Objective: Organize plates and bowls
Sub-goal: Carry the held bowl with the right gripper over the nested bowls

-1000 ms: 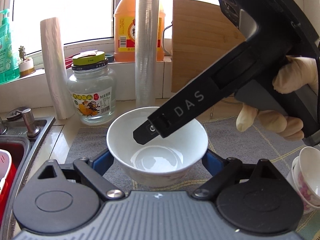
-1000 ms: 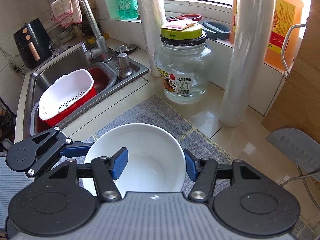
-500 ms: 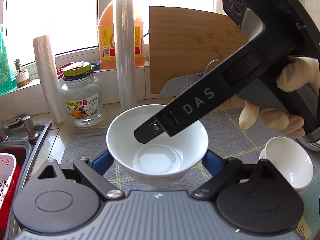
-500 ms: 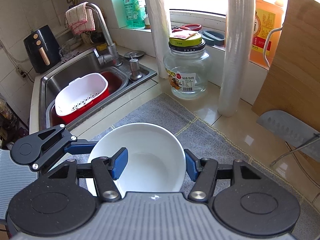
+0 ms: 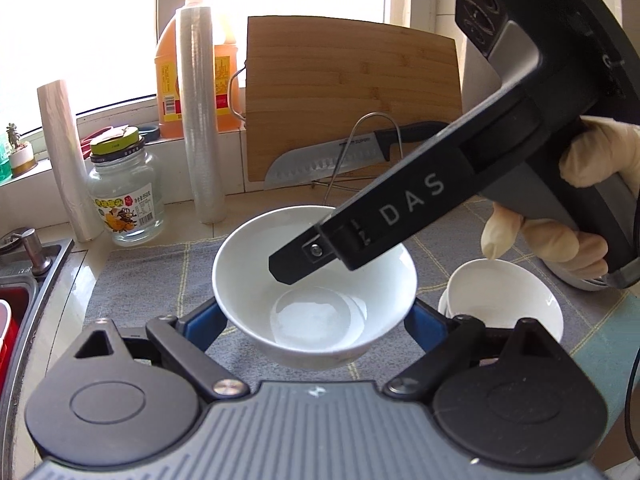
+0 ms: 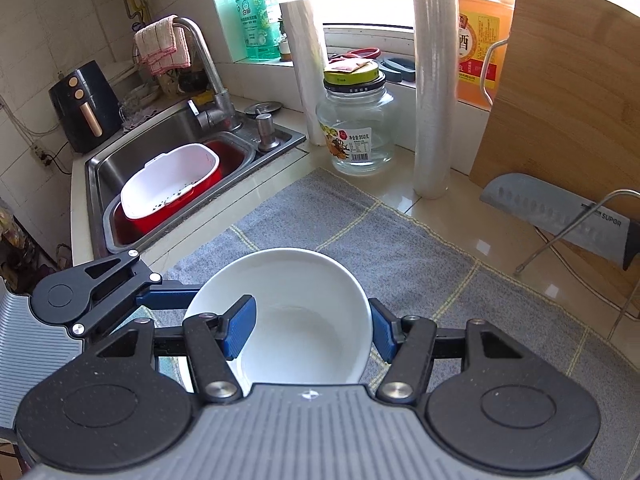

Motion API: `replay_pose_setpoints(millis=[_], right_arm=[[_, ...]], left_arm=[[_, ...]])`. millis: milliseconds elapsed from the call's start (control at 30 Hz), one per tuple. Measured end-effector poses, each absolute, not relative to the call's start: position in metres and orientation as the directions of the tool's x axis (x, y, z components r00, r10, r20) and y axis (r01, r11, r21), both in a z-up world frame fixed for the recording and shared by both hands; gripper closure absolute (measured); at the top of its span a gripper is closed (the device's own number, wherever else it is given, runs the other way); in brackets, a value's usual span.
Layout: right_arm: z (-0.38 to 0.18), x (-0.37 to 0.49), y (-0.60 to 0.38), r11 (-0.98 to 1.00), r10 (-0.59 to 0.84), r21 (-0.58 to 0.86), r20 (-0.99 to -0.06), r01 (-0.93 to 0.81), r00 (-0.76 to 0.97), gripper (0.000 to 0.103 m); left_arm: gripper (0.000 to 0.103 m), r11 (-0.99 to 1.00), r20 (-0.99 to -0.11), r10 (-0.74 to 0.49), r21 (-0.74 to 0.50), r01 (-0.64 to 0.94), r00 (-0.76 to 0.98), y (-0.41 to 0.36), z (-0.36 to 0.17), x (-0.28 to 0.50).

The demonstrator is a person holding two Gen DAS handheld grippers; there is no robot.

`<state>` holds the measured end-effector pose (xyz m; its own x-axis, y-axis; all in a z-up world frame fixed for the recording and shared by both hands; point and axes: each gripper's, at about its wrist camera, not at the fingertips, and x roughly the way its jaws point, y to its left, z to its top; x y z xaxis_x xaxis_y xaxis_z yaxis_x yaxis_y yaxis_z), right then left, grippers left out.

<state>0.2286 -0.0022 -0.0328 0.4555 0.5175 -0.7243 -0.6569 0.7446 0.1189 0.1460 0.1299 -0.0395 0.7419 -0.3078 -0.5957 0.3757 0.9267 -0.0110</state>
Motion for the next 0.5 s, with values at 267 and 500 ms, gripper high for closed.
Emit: replay_pose_setpoints(millis=[267,500], right_arm=[[-0.031,0.209,-0.031,0.763,0.519,0.139,-0.714,-0.631,0.47,0.037],[-0.029,0.198,-0.058,0.789,0.503,0.144,-0.71,-0.598,0.493,0.037]], left_arm=[[0.009,0.912,-0.605,-0.336,-0.017,0.411,0.722,0.108,-0.035,0.133],[0.009,0.893,-0.597,-0.367,-0.012,0.45,0.713,0.085,-0.026,0.124]])
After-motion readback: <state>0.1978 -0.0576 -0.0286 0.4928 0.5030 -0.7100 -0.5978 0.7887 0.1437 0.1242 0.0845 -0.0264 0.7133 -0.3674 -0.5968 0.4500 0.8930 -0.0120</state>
